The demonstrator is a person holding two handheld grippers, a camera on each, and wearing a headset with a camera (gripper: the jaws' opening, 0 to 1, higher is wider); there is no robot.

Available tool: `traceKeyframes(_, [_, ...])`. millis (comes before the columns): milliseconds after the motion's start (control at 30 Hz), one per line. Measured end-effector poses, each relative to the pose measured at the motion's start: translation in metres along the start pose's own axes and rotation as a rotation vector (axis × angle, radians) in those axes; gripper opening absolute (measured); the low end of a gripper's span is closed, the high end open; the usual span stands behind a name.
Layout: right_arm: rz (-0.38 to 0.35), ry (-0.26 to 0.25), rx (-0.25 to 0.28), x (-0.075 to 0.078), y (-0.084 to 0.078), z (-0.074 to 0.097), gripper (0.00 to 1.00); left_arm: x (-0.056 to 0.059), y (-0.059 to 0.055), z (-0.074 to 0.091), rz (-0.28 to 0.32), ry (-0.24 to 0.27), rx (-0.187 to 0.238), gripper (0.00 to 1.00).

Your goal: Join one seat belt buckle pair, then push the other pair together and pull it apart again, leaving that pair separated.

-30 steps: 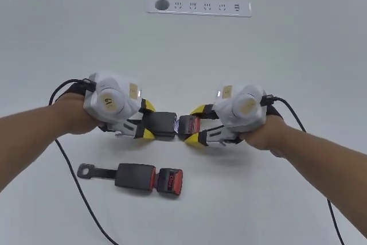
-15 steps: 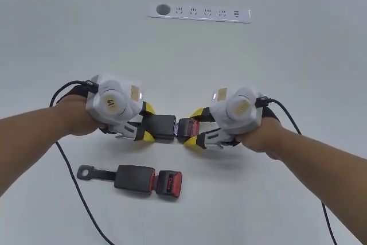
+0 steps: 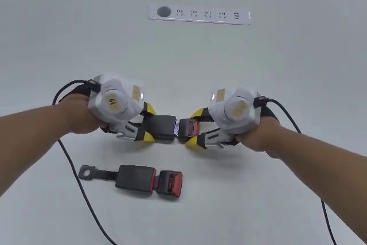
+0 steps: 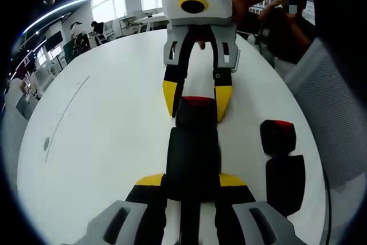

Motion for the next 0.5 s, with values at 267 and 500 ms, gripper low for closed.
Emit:
traceKeyframes(267, [0.008, 0.001, 0.0, -0.0007, -0.0001, 0.0003, 0.34, 0.0001, 0.0002, 0.0007, -0.003, -0.007, -0.006, 0.33])
traceKeyframes(500, [0.018, -0.003, -0.011, 0.0003, -0.008, 0.0085, 0.34, -0.0001, -0.0008, 0.0041, -0.001, -0.004, -0.004, 0.33])
Point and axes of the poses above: the centre of the closed fingertips' face, and the gripper's own axes: z roughly backward along the fingers, x roughly to its right, y roughly out of its top, the point moved 8 cm from there along z, roughly backward along the fingers, and after that the axes turned 7 degrees about x, right-handed, at the moved point
